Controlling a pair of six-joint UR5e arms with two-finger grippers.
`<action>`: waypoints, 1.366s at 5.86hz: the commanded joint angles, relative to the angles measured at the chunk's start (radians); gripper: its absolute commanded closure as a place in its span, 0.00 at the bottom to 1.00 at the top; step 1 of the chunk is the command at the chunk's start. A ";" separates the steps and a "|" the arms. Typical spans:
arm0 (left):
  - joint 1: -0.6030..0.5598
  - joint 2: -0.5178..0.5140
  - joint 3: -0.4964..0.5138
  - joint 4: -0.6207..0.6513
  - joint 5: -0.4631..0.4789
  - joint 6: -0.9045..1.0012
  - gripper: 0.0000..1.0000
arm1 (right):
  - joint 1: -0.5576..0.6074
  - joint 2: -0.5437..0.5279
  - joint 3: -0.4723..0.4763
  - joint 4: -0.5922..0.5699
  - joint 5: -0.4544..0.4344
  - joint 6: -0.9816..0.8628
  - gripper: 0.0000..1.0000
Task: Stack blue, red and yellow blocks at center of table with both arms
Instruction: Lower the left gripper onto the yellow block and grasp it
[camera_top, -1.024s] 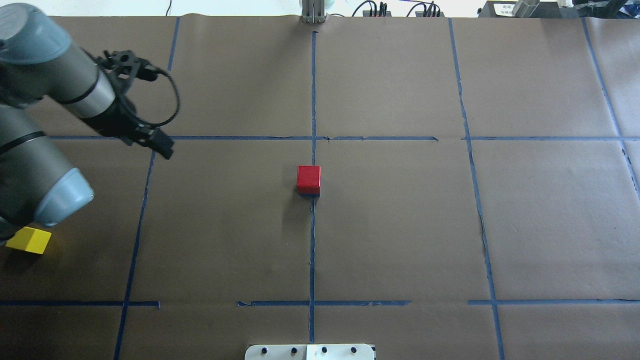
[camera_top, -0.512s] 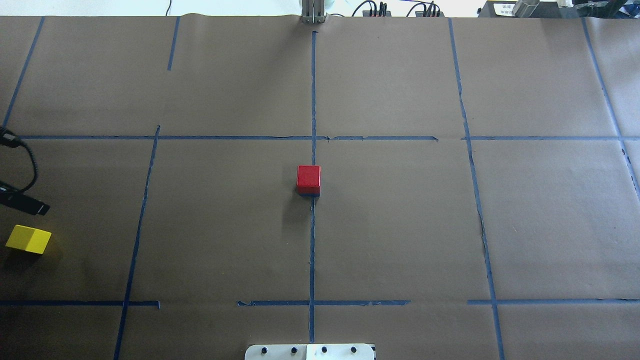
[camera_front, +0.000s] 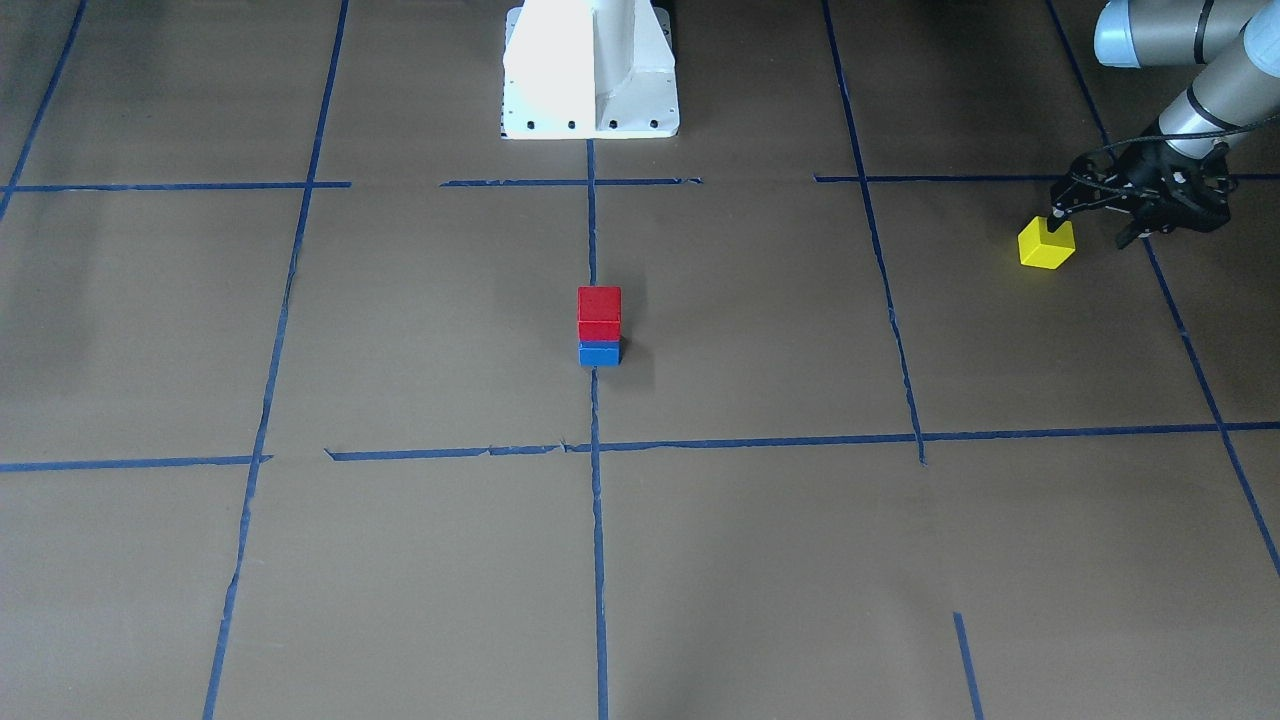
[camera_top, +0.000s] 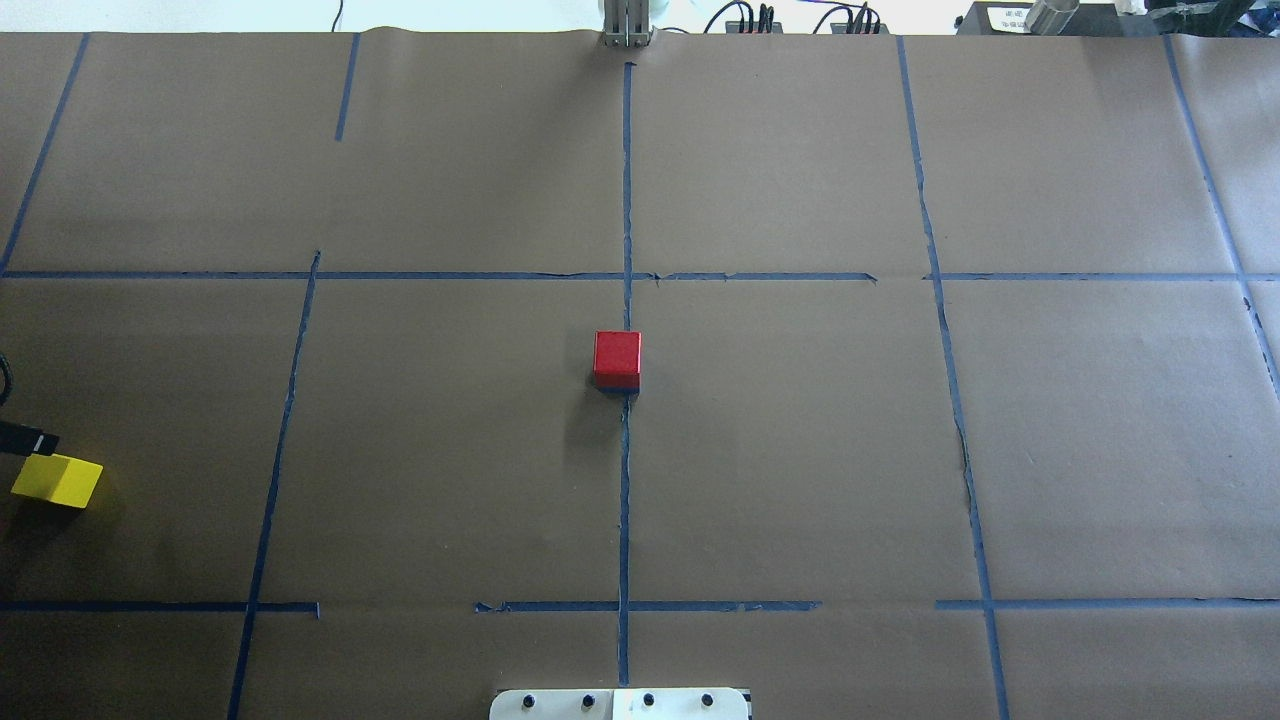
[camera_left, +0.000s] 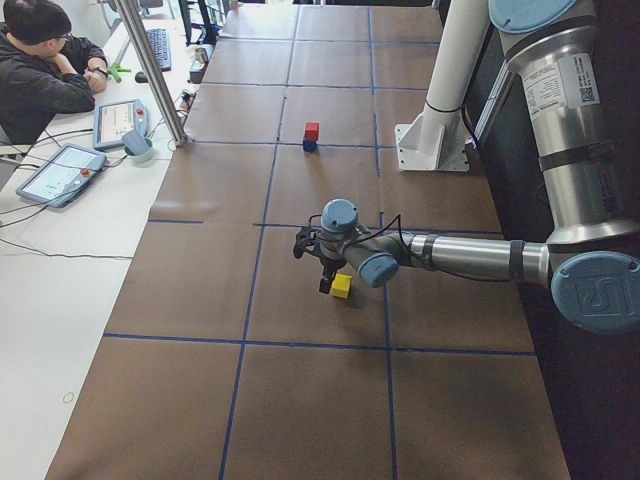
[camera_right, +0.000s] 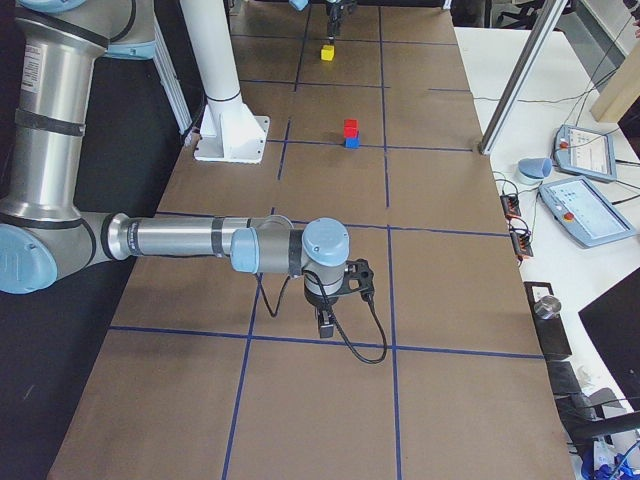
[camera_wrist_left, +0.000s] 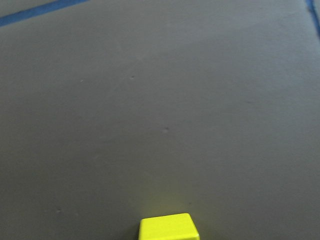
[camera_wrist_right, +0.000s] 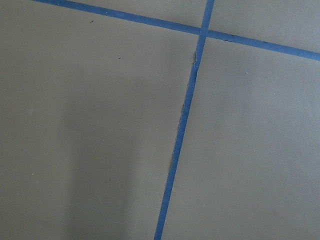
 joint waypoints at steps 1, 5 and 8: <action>0.009 0.003 0.014 -0.019 0.043 -0.085 0.01 | 0.000 -0.001 0.000 0.000 0.000 0.000 0.00; 0.116 0.003 0.017 -0.018 0.051 -0.149 0.00 | 0.000 -0.003 0.000 -0.001 0.000 0.000 0.00; 0.164 -0.008 0.073 -0.018 0.052 -0.136 0.00 | 0.000 -0.003 0.000 0.000 0.000 -0.002 0.00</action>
